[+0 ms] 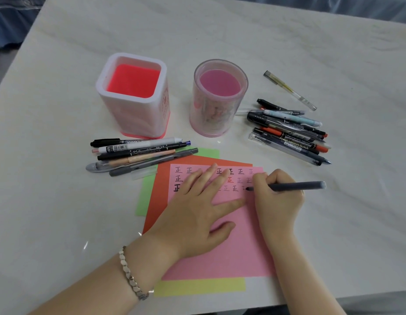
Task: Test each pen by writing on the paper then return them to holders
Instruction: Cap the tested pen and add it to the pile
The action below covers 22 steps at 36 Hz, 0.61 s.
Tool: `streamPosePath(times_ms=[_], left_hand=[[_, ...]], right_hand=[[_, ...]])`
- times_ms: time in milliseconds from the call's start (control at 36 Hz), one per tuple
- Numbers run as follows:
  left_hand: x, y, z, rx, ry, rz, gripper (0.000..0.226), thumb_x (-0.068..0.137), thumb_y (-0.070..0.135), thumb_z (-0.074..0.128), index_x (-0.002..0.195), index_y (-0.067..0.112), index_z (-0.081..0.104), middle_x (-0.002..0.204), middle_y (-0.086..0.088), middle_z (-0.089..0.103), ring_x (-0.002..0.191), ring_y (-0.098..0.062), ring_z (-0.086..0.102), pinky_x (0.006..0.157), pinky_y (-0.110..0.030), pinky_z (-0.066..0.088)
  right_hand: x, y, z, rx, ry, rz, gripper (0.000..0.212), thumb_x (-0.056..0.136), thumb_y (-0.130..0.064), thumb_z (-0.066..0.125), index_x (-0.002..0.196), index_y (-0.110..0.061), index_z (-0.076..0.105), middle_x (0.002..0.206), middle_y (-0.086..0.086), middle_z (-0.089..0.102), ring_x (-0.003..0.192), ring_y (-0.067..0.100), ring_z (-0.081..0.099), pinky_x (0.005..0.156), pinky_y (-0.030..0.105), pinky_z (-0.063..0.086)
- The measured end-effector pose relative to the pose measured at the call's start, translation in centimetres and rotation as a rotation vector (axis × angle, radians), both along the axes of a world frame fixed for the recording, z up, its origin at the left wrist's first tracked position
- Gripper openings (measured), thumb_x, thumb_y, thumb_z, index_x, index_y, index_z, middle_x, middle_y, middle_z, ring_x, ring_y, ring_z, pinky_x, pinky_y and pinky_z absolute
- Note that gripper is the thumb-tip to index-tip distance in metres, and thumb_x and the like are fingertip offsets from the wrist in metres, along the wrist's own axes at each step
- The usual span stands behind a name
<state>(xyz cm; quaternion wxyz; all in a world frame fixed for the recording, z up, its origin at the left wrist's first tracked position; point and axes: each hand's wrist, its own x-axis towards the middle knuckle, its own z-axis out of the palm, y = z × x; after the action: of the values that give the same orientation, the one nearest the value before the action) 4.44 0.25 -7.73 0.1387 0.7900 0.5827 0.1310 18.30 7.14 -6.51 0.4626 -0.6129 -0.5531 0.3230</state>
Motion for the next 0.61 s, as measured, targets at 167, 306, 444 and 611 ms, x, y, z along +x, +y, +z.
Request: streamPosePath(times_ms=[167, 306, 444, 611], left_hand=[[-0.05, -0.02, -0.04, 0.005, -0.006, -0.001, 0.043, 0.087, 0.048, 0.041, 0.127, 0.042, 0.054, 0.149, -0.011, 0.034, 0.14, -0.031, 0.02, 0.112, -0.044, 0.011], [0.0, -0.02, -0.08, 0.004, -0.006, 0.001, 0.042, 0.087, 0.048, 0.04, 0.127, 0.042, 0.054, 0.149, -0.01, 0.034, 0.14, -0.03, 0.018, 0.111, -0.044, 0.012], [-0.01, -0.03, -0.05, 0.013, -0.003, -0.001, 0.042, 0.087, 0.048, 0.041, 0.127, 0.042, 0.053, 0.148, -0.011, 0.035, 0.14, -0.031, 0.02, 0.111, -0.044, 0.012], [-0.02, -0.02, -0.08, 0.023, 0.0, -0.003, 0.042, 0.087, 0.048, 0.041, 0.126, 0.041, 0.054, 0.148, -0.011, 0.036, 0.139, -0.031, 0.021, 0.111, -0.044, 0.013]], right_hand=[[0.03, 0.06, -0.07, -0.015, 0.003, 0.023, 0.042, 0.074, 0.002, 0.058, 0.046, -0.015, 0.033, 0.038, -0.01, 0.037, 0.04, 0.003, 0.033, 0.044, 0.012, 0.028], [0.07, 0.0, -0.04, -0.024, -0.024, 0.029, 0.041, 0.073, 0.004, 0.058, 0.045, -0.014, 0.034, 0.037, -0.009, 0.039, 0.04, 0.004, 0.035, 0.043, 0.012, 0.028], [-0.03, -0.07, 0.21, -0.023, -0.011, 0.03, 0.033, 0.068, -0.009, 0.056, 0.044, -0.015, 0.033, 0.036, -0.01, 0.038, 0.039, 0.003, 0.036, 0.043, 0.011, 0.028], [-0.02, -0.05, 0.16, -0.035, -0.039, 0.041, 0.041, 0.072, 0.004, 0.058, 0.044, -0.014, 0.035, 0.035, -0.011, 0.041, 0.039, 0.002, 0.038, 0.043, 0.01, 0.029]])
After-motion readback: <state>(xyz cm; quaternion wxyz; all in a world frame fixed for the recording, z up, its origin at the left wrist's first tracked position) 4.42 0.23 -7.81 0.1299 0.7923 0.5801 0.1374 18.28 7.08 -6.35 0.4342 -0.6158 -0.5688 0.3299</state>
